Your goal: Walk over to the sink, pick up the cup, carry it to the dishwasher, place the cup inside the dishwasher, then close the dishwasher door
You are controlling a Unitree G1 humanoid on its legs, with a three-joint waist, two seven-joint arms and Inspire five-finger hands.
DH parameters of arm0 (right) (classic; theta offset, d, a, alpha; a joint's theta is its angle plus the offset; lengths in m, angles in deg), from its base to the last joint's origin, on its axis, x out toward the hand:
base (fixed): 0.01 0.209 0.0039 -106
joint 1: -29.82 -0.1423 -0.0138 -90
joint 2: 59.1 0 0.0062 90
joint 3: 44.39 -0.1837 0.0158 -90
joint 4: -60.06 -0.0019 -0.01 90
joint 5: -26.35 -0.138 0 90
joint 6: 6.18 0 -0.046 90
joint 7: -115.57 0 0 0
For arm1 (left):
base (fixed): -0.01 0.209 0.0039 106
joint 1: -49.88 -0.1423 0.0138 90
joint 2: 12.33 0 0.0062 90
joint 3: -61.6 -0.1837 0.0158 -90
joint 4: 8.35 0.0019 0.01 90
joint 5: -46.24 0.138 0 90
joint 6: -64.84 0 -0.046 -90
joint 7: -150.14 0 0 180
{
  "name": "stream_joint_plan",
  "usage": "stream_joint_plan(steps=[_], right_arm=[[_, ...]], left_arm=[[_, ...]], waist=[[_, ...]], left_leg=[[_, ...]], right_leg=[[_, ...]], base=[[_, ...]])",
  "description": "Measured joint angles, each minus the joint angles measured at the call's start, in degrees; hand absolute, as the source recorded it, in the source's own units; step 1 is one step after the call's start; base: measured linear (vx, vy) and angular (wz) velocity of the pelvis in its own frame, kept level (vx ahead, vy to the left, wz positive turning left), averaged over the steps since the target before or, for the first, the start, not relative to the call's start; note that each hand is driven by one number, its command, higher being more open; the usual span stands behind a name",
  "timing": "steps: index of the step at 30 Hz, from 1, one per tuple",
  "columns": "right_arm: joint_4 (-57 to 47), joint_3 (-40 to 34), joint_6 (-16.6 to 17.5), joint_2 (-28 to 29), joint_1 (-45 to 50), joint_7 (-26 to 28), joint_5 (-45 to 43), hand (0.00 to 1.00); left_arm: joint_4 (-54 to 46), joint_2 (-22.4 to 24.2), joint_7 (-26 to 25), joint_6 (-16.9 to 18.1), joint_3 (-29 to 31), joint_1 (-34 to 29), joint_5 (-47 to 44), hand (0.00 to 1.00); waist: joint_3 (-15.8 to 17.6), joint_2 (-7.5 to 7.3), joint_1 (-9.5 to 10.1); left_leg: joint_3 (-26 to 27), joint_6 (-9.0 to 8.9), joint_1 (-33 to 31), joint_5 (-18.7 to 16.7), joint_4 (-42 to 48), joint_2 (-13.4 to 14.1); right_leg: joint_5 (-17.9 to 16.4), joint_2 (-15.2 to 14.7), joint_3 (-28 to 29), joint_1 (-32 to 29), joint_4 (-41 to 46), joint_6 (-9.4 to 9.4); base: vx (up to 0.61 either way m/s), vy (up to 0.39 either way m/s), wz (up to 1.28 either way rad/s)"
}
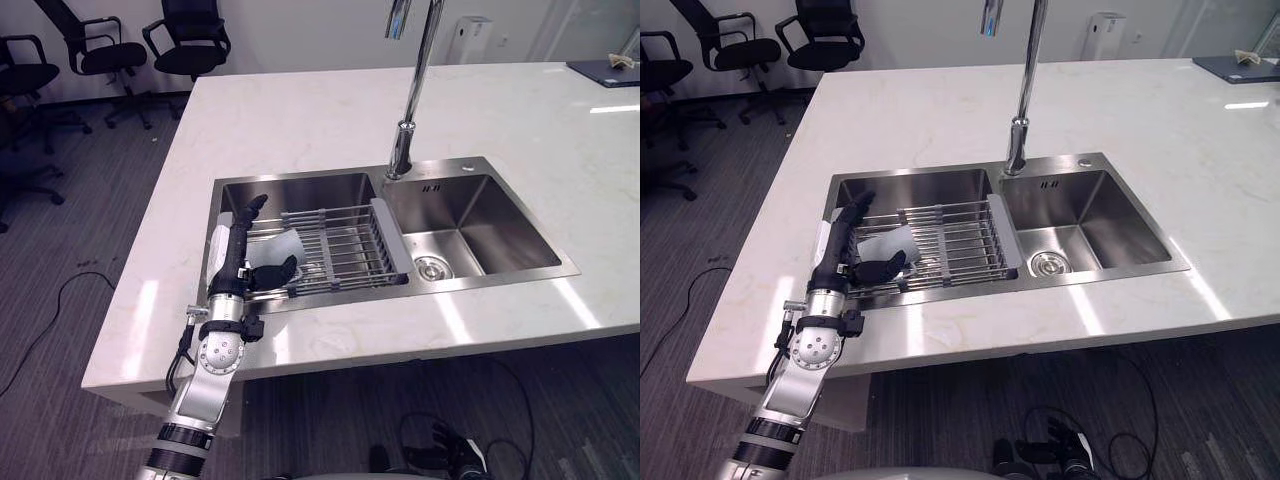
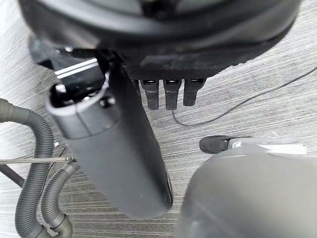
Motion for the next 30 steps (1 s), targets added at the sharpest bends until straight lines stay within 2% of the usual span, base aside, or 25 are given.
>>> stream_joint_plan(steps=[8, 20, 30], right_arm=[[0.0, 0.0, 0.0, 0.0, 0.4, 0.1, 0.0, 0.9], [-0.2, -0.1, 0.0, 0.0, 1.0, 0.3, 0.0, 0.9], [-0.7, -1.1, 0.1, 0.0, 1.4, 1.0, 0.0, 0.9]], left_arm=[[2.7, -0.9, 0.6, -1.7, 1.6, 0.4, 3.7, 0.9], [8.9, -4.7, 2.6, -2.8, 1.6, 4.3, 8.6, 0.9], [11.4, -11.7, 6.4, -3.0, 0.9, 7.3, 14.3, 0.9]], waist=[[0.1, -0.13, -0.53], [0.2, -0.31, -0.62], [0.4, -0.6, -1.85]], left_leg=[[0.2, -0.05, 0.0, 0.0, -0.6, 0.1], [0.8, -0.06, -0.1, 0.0, -0.8, 0.1], [1.5, -0.05, 0.0, 0.0, -1.3, 0.0]], right_leg=[[0.0, 0.2, 0.3, -0.4, 0.2, 0.04], [0.0, 0.3, 1.0, -1.1, 0.0, 0.05], [0.0, 0.3, 1.5, -1.5, 0.2, 0.09]], base=[[0.0, -0.004, -0.01], [-0.01, -0.002, -0.03], [0.0, 0.0, -0.03]])
